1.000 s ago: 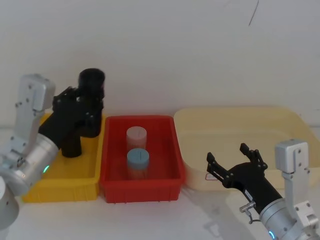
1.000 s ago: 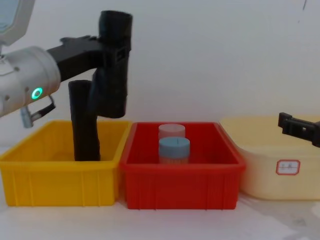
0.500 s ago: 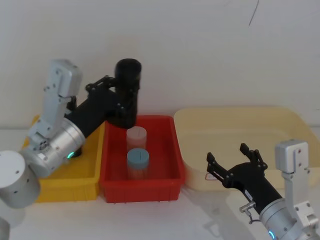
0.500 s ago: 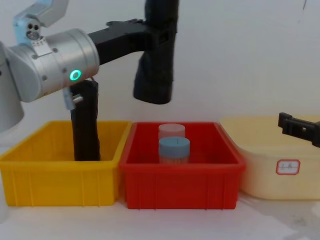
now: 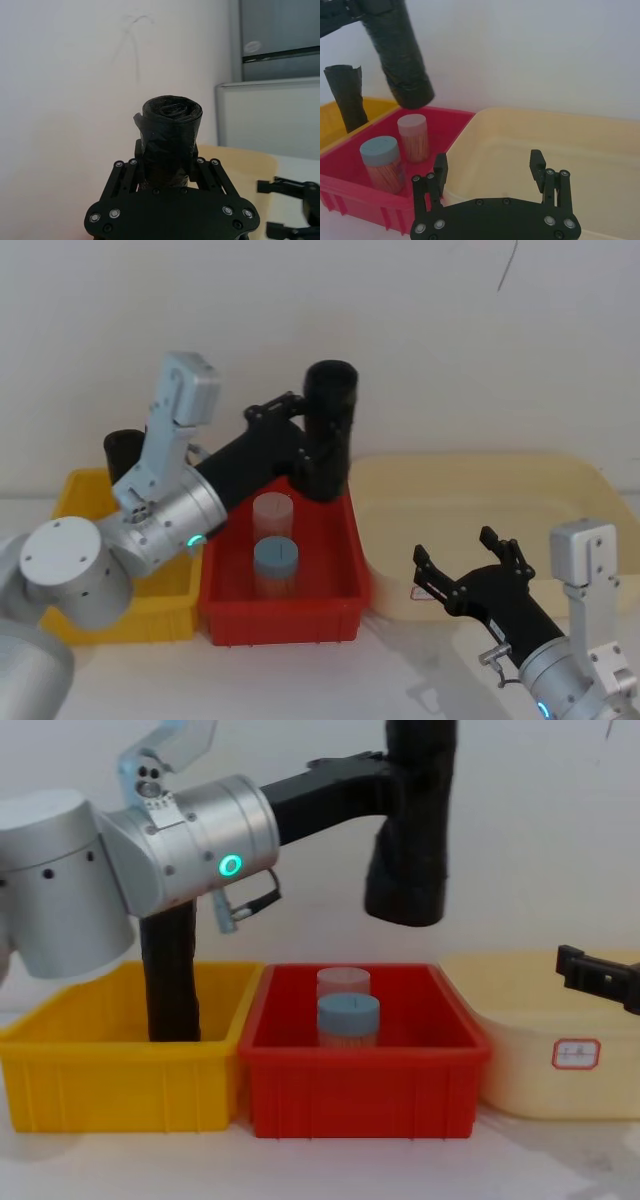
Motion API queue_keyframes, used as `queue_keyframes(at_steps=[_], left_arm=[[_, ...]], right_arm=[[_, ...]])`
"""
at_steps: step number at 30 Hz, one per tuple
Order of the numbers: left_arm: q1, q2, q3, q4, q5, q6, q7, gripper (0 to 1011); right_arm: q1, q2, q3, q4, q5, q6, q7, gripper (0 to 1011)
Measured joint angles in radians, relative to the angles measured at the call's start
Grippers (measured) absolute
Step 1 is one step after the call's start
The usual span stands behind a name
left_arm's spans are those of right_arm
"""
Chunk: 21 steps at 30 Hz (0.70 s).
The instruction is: Pick up the garbage bag with the one hand and transfer it to the other hand.
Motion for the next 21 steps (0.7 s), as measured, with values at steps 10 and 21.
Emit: queue_keyframes(at_steps=[10,21], left_arm=[[-0.049,-0.044,0.026,0.091,-0.054,-0.033,-0.089,447],[-0.052,-0.058,0.035,0.116,-0.088,-0.042,-0.110,447]], right_arm=[[0.000,-0.001,0.000,0.000,0.000,0.000,0.000,1002],[-0.002,-0.009,0.006,-0.004,0.001,-0.005,0.008,1002]])
